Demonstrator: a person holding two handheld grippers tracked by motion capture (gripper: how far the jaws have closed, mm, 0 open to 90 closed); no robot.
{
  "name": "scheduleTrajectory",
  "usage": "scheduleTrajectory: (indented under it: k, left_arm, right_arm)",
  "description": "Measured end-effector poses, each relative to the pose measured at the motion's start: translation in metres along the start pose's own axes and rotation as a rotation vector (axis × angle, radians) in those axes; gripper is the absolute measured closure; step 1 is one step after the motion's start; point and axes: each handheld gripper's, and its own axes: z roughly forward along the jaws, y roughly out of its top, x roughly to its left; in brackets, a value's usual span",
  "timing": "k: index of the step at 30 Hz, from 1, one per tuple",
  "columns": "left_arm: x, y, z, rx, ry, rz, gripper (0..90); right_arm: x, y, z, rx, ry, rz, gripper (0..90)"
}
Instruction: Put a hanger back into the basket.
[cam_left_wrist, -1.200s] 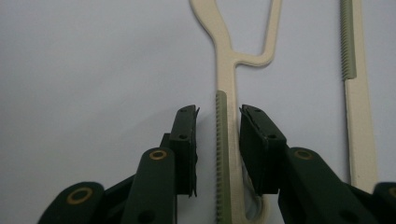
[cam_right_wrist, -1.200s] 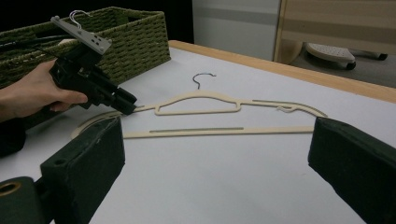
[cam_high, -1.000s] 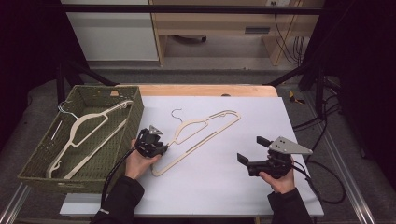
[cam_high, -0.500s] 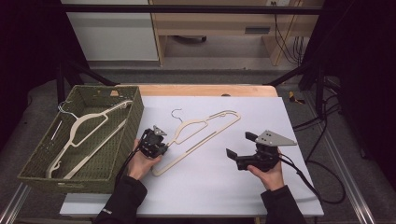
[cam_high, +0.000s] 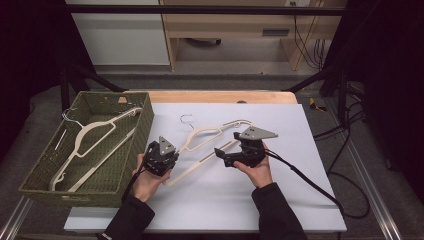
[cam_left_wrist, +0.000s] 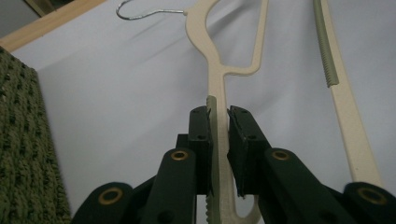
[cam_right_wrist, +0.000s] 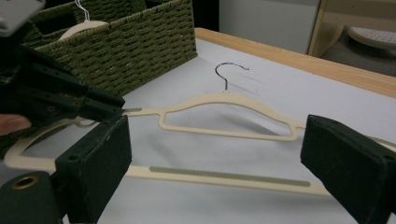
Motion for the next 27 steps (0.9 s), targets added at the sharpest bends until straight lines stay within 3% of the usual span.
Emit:
scheduleTrajectory:
  k: [7, 14, 19, 27]
  left_arm:
    - [-0.003, 0.002, -0.006, -0.046, 0.013, -0.006, 79.6]
    - [-0.01, 0.009, -0.02, -0.097, 0.026, 0.01, 79.6]
    - [-0.014, 0.012, -0.026, -0.107, 0.039, 0.04, 79.6]
    - [-0.017, 0.011, -0.027, -0.118, 0.029, 0.015, 79.6]
  right_arm:
    - [0.004, 0.007, 0.029, 0.022, 0.006, 0.009, 11.8]
    - [-0.001, 0.014, 0.044, 0.031, -0.006, 0.006, 14.6]
    - [0.0, 0.024, 0.058, 0.036, -0.012, -0.005, 17.2]
    - [0.0, 0.042, 0.09, 0.046, -0.037, -0.01, 24.9]
